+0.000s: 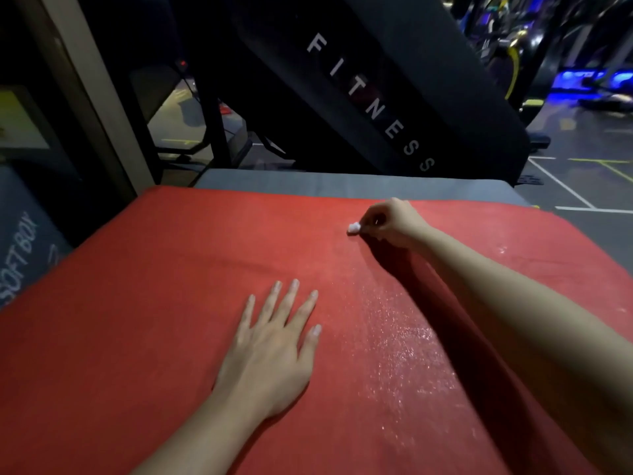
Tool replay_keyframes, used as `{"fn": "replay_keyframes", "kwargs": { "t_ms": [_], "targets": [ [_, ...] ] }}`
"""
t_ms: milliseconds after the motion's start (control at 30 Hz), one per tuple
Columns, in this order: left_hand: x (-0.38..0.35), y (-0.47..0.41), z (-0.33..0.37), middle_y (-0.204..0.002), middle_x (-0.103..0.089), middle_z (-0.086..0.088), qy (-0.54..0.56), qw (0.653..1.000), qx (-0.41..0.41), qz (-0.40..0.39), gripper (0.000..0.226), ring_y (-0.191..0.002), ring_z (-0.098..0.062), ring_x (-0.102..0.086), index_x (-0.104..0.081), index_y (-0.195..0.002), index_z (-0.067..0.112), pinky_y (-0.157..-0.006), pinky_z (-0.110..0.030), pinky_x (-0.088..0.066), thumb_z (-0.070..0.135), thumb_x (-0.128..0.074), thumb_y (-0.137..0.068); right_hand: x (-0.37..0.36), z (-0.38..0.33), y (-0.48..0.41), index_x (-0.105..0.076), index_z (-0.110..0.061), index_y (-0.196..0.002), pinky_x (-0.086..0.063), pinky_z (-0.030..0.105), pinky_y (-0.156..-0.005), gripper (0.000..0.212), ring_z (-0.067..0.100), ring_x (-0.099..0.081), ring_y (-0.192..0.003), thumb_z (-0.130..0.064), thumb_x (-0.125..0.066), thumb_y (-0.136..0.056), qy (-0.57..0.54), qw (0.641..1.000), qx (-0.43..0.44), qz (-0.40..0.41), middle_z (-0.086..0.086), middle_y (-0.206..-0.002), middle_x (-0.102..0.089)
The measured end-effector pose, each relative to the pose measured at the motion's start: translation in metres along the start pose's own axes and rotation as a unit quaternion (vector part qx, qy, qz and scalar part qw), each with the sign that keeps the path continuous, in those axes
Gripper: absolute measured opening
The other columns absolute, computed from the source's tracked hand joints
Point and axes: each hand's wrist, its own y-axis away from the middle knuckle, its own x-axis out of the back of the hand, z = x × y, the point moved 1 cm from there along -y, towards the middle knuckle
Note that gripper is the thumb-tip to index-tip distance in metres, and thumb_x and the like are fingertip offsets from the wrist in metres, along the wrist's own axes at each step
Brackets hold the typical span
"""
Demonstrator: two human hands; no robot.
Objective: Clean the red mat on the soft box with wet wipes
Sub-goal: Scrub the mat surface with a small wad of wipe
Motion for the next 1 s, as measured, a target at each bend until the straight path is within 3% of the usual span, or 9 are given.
{"fn": "replay_keyframes", "kwargs": {
  "t_ms": [67,167,367,433,533,667,767,867,1000],
  "targets": [
    [0.000,-0.002,0.000,-0.169,0.015,0.015,-0.005,1.000,0.002,0.004,0.067,-0.153,-0.006,0.023,0.007,-0.160,0.046,-0.127,-0.044,0.009,0.060,0.007,-0.094,-0.005,0.006,-0.018,-0.077,-0.019,-0.083,-0.038,0.014,-0.056,0.030,0.006,-0.055,-0.059,-0.048,-0.080,-0.076,-0.006,0.998,-0.032,0.054,-0.002,-0.071,-0.068],
    [0.000,-0.003,0.000,-0.169,0.013,0.015,-0.007,1.000,-0.001,0.007,0.068,-0.153,-0.007,0.021,0.005,-0.160,0.045,-0.127,-0.044,0.008,0.059,0.006,-0.094,-0.007,0.006,-0.029,-0.079,-0.017,-0.088,-0.039,0.020,-0.065,0.036,0.012,-0.061,-0.071,-0.050,-0.079,-0.076,0.011,0.996,-0.070,0.061,0.005,-0.081,-0.074],
    [-0.002,-0.002,0.000,-0.169,0.013,0.014,-0.007,1.000,0.002,0.002,0.065,-0.154,-0.008,0.020,0.004,-0.161,0.044,-0.127,-0.045,0.008,0.058,0.002,-0.098,0.000,-0.006,-0.005,-0.073,-0.017,-0.072,-0.043,0.014,-0.048,0.033,0.006,-0.063,-0.050,-0.049,-0.078,-0.078,0.050,0.992,-0.035,-0.109,0.000,-0.059,-0.070],
    [-0.002,-0.001,0.000,-0.169,0.012,0.014,-0.005,1.000,0.002,0.003,0.065,-0.154,-0.007,0.020,0.003,-0.161,0.045,-0.127,-0.044,0.008,0.059,0.003,-0.097,-0.004,-0.003,-0.011,-0.072,-0.016,-0.075,-0.048,0.019,-0.057,0.031,0.014,-0.066,-0.061,-0.046,-0.080,-0.077,0.053,0.995,-0.019,-0.077,0.002,-0.063,-0.070],
    [-0.002,0.000,0.000,-0.169,0.014,0.016,-0.007,1.000,0.004,0.002,0.068,-0.153,-0.005,0.023,0.005,-0.160,0.046,-0.127,-0.043,0.010,0.059,0.009,-0.093,-0.009,0.017,-0.041,-0.074,-0.012,-0.084,-0.048,0.030,-0.070,0.024,0.029,-0.066,-0.085,-0.035,-0.078,-0.081,0.076,0.996,-0.005,0.049,0.012,-0.085,-0.071],
    [0.000,-0.002,0.000,-0.168,0.016,0.017,-0.010,1.000,0.004,0.002,0.071,-0.152,-0.004,0.025,0.007,-0.159,0.048,-0.126,-0.041,0.010,0.060,0.012,-0.090,-0.002,0.048,-0.069,-0.076,-0.011,-0.086,-0.043,0.022,-0.070,0.013,0.020,-0.068,-0.093,-0.023,-0.075,-0.084,0.049,0.995,-0.034,0.079,0.004,-0.092,-0.074],
    [-0.001,-0.003,-0.001,-0.169,0.013,0.017,0.000,1.000,0.005,0.009,0.071,-0.152,-0.004,0.023,0.003,-0.160,0.048,-0.126,-0.042,0.010,0.061,0.011,-0.090,-0.001,0.053,-0.070,-0.077,-0.008,-0.088,-0.038,0.020,-0.067,0.026,0.015,-0.067,-0.090,-0.033,-0.075,-0.085,0.012,0.994,-0.073,0.080,0.002,-0.089,-0.074],
    [-0.001,-0.004,-0.001,-0.169,0.012,0.016,-0.001,1.000,0.005,0.011,0.073,-0.153,-0.005,0.021,0.001,-0.160,0.046,-0.126,-0.042,0.009,0.060,0.012,-0.089,0.001,0.047,-0.051,-0.078,-0.013,-0.093,-0.040,0.022,-0.073,0.036,0.018,-0.066,-0.091,-0.047,-0.074,-0.083,0.030,0.997,-0.048,0.047,0.005,-0.096,-0.075],
    [-0.003,-0.003,-0.001,-0.169,0.010,0.015,0.002,1.000,0.004,0.013,0.073,-0.154,-0.006,0.019,-0.002,-0.161,0.045,-0.127,-0.044,0.007,0.060,0.010,-0.091,0.023,0.036,-0.003,-0.078,-0.030,-0.084,-0.044,0.027,-0.066,0.032,0.008,-0.061,-0.070,-0.058,-0.078,-0.070,-0.009,0.996,-0.006,-0.091,-0.004,-0.078,-0.074]
  ]
}}
